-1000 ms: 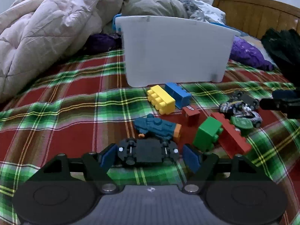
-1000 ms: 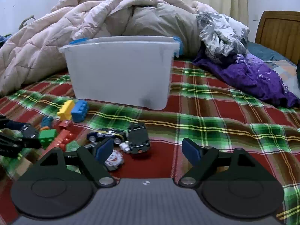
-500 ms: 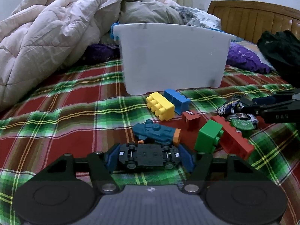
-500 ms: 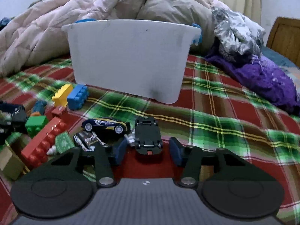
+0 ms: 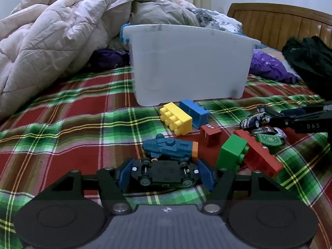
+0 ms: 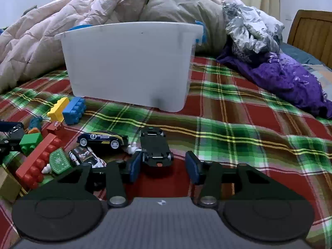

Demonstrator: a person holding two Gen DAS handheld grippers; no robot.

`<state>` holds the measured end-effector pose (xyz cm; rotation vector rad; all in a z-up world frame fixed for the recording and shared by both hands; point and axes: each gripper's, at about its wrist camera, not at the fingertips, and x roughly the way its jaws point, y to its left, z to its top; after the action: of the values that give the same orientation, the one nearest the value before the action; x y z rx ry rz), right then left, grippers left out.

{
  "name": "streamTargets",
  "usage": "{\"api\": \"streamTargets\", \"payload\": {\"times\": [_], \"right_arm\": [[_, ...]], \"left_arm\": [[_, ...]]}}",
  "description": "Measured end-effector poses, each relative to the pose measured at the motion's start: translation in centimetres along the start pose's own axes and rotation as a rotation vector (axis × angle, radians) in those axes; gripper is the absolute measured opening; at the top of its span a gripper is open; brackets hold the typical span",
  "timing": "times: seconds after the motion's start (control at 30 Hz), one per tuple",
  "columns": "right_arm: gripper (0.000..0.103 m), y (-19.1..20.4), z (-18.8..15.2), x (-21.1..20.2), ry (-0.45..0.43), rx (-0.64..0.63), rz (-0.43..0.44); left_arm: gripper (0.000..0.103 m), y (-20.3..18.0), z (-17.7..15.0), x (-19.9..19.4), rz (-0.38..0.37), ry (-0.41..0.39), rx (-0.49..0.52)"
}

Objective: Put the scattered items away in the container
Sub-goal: 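Grasp the dark toy car with the left gripper while the right grasps another black car, then carry both cars over the white bin and release them inside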

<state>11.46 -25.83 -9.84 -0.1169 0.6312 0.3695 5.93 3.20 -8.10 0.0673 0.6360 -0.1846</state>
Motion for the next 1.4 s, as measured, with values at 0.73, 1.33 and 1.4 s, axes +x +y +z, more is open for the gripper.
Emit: {"api": "streamTargets", "payload": {"times": [0.73, 1.33, 1.4], "right_arm": [[0.033, -2.6, 0.9, -2.4, -0.072, 0.084, 0.061], [0.033, 0.2, 6.0, -8.6, -0.245, 0.073, 0.089], [0.033, 0.1, 7.8, -8.8, -0.252, 0.094, 0.103]], "left_arm": [[0.069, 0.8, 0.3, -1.0, 0.014, -0.052, -0.044], [0.069, -0.4, 10.0, -8.2, -0.019, -0.164, 0.043], [0.069, 0.1, 12.5, -8.3, -0.045, -0.159, 0.002]]}}
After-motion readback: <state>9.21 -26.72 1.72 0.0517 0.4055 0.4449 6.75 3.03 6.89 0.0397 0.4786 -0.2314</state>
